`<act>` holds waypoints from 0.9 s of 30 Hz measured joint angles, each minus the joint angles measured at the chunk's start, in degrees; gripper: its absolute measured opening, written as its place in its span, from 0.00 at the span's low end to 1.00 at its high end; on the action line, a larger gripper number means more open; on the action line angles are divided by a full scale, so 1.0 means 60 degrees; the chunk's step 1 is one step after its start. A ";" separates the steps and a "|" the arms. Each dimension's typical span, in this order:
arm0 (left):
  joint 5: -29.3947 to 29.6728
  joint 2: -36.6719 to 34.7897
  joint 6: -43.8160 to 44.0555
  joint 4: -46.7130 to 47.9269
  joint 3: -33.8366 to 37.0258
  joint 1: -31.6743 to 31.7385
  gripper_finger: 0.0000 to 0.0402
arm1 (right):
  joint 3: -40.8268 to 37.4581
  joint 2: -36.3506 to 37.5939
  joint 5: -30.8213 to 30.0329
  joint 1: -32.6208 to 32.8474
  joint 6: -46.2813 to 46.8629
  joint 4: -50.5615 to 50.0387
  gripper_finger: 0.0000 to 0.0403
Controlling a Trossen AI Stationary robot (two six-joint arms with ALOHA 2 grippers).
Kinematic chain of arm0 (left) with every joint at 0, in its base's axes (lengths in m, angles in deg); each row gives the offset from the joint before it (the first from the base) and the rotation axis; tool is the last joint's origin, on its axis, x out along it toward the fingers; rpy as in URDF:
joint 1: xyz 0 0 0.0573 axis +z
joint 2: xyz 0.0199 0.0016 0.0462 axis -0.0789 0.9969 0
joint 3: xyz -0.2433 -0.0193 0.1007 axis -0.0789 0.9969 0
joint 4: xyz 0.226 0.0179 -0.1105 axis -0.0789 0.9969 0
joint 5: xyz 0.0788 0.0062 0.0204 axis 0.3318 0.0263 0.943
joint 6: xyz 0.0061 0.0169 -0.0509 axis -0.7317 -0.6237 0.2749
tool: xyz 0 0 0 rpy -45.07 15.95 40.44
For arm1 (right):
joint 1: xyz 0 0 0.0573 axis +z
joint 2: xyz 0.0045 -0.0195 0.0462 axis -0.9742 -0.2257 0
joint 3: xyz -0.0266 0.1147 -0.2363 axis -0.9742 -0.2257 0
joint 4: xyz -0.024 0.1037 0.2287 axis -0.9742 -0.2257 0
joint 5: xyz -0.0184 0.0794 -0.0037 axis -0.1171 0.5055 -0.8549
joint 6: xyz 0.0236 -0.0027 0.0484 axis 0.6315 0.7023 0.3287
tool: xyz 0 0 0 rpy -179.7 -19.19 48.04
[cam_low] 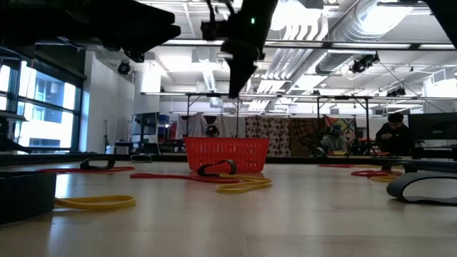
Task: Sort rubber bands into baskets
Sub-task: Put the red rubber band into the red bin
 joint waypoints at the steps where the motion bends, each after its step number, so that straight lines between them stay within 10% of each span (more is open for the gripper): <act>1: 0.0000 0.0000 0.0046 0.0020 0.0000 0.0000 0.39 | -0.0218 0.0000 0.0058 -0.0073 -0.0005 0.0296 0.00; 18: 0.0039 0.0000 0.0202 0.0168 0.0000 0.0007 0.39 | -0.2973 -0.0008 0.2419 -0.1263 0.0478 0.3684 0.02; 27: 0.0053 0.0000 0.0145 0.0167 0.0000 0.0018 0.39 | -0.3128 -0.0008 0.2551 -0.1362 0.0443 0.3769 0.24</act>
